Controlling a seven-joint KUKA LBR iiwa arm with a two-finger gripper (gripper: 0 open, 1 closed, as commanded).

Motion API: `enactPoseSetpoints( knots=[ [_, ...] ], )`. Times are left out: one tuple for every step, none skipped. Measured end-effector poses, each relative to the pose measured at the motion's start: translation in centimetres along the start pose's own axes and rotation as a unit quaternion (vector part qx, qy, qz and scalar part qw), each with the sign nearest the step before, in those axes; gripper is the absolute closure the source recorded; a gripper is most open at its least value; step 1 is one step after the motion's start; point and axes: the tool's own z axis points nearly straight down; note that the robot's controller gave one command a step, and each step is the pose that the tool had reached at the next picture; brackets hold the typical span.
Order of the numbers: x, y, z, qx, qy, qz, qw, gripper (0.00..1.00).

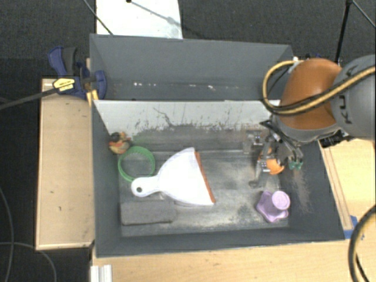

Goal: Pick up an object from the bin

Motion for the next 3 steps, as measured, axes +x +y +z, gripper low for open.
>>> enactPoseSetpoints(
  knots=[
    [-0.2,0.0,-0.5,0.0,-0.0036,-0.001,1.0,0.0],
    [-0.7,-4.7,0.6,-0.001,-0.0052,0.025,0.9997,0.0],
    [0.2,-7.5,1.6,0.001,-0.0035,-0.041,0.9992,0.0]
  ],
)
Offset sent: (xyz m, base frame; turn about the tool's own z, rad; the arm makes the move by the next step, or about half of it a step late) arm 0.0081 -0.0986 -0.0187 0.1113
